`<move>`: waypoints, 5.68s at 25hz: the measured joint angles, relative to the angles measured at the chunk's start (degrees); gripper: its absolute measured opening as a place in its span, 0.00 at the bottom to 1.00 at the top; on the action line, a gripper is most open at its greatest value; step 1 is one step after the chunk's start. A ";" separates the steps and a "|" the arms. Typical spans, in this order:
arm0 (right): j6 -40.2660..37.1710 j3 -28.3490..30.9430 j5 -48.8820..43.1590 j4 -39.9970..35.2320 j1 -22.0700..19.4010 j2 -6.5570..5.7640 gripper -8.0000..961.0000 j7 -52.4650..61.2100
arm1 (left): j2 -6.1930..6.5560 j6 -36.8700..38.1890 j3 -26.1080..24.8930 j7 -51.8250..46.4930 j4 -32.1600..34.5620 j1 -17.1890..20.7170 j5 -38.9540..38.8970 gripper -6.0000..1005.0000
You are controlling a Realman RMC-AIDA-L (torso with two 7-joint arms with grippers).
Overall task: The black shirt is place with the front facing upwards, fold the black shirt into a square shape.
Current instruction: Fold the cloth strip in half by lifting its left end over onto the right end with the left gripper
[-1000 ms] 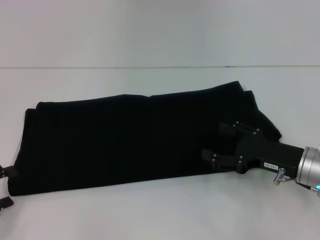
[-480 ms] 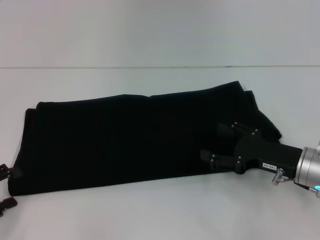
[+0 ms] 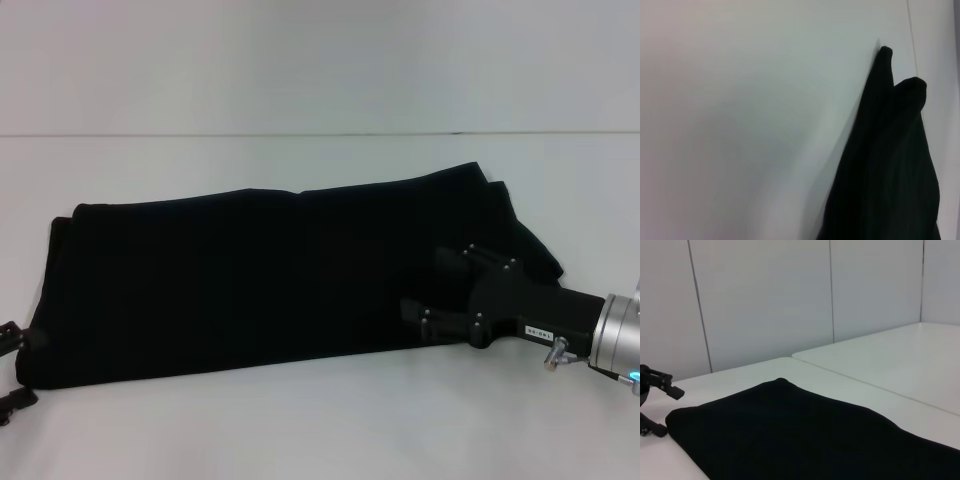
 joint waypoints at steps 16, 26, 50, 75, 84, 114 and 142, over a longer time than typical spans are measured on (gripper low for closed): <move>0.01 0.01 0.00 0.77 0.25 0.00 0.98 0.00 | 0.54 -2.45 2.43 -1.05 -0.05 -3.01 0.03 0.79; 0.10 0.08 0.15 0.85 0.37 0.00 0.98 0.00 | 0.63 -2.47 4.02 -1.06 -0.04 -3.98 0.03 0.78; 0.89 0.08 0.18 1.46 0.83 0.00 0.98 0.00 | 1.43 -2.24 8.17 -2.99 1.62 -4.88 1.31 0.28; 1.24 0.08 2.51 1.72 1.14 0.09 0.98 0.00 | 2.58 -9.92 6.89 0.96 2.62 -6.49 -0.09 0.04; 1.24 0.53 2.73 2.21 1.13 0.09 0.98 0.00 | 3.34 -15.84 6.10 3.84 2.74 -7.45 -1.18 0.04; 2.74 0.51 2.41 3.05 0.29 -0.09 0.98 0.00 | 3.83 -7.72 1.15 9.70 2.13 -9.08 -10.23 0.05; 2.72 1.66 2.74 3.02 -3.03 -0.34 0.98 0.48 | -12.71 -3.07 8.19 19.70 -7.36 -28.74 -16.45 0.06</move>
